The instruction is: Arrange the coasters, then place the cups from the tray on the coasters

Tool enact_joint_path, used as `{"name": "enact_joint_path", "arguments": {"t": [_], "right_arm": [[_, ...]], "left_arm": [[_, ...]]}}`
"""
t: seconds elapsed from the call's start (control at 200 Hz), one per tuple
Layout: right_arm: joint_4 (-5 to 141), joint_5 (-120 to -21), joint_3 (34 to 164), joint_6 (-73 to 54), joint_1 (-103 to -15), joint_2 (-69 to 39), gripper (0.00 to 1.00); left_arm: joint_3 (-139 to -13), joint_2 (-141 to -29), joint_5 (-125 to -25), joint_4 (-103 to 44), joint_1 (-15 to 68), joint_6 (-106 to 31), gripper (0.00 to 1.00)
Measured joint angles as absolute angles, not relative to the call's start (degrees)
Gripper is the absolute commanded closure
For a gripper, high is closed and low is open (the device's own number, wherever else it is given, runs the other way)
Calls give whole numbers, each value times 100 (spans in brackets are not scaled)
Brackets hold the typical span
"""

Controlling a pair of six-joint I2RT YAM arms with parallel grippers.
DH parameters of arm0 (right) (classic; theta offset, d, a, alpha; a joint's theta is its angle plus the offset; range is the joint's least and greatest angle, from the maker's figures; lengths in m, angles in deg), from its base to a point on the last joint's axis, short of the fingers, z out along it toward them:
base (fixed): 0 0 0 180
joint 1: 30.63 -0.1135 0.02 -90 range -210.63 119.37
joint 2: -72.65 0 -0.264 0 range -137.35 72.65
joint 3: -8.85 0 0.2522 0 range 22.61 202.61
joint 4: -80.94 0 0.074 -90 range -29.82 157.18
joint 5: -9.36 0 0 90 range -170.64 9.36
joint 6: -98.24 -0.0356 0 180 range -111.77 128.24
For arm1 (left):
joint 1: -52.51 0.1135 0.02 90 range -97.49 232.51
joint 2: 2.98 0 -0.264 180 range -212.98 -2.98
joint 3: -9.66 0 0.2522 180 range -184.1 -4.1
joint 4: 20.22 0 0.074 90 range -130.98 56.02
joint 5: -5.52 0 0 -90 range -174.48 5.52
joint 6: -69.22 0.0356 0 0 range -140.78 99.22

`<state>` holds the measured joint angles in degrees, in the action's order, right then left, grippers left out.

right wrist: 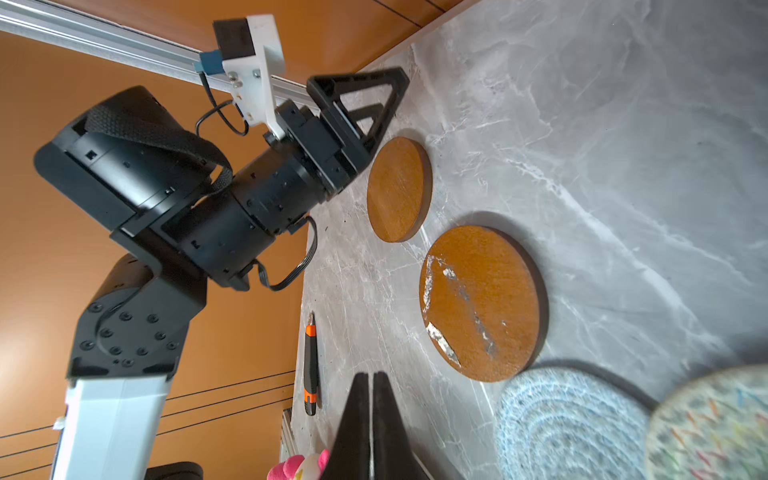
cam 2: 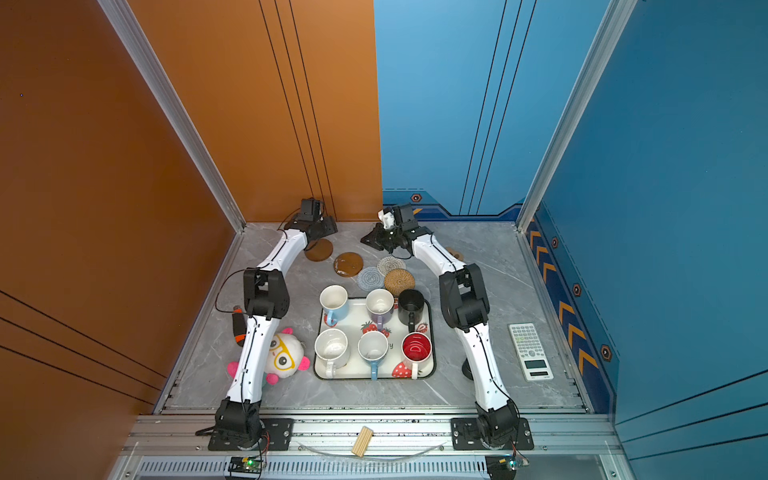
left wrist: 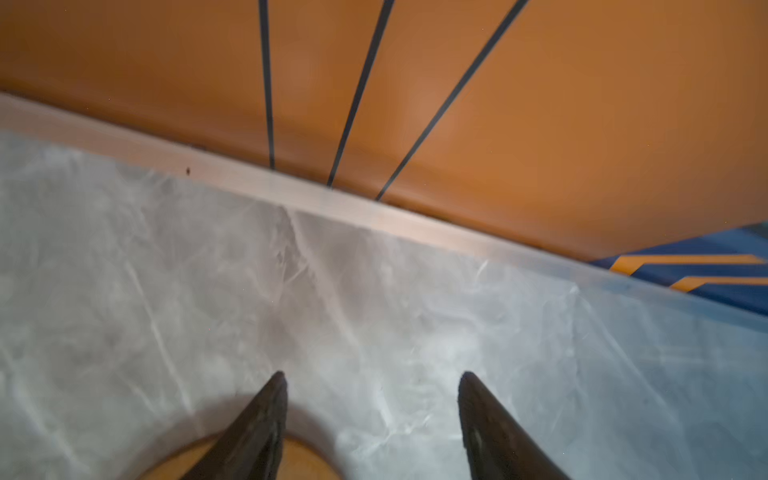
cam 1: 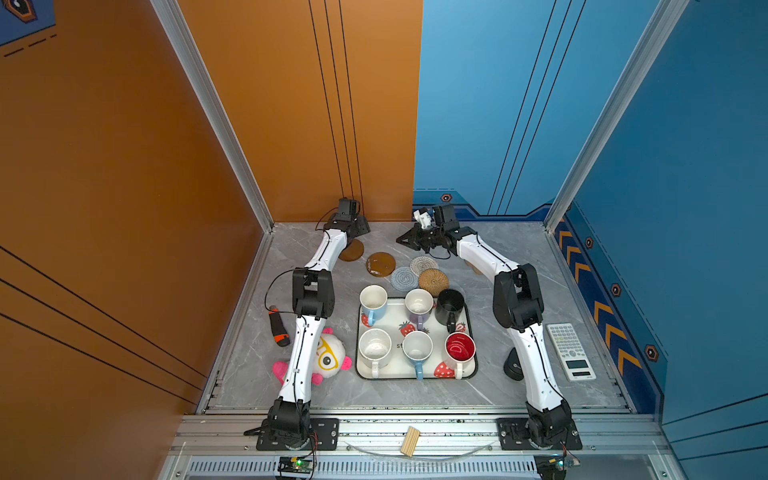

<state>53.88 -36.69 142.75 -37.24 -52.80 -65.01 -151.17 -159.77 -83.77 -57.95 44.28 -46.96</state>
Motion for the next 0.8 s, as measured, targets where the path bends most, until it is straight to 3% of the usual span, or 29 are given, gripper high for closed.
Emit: {"name": "enact_joint_path", "arguments": {"t": [0.801], "right_arm": [[5845,-3691,13101,-3665,-5269,-5476,100]], "left_arm": [[-14566,-16261,-8115,-4455,4437,-5524,34]]}}
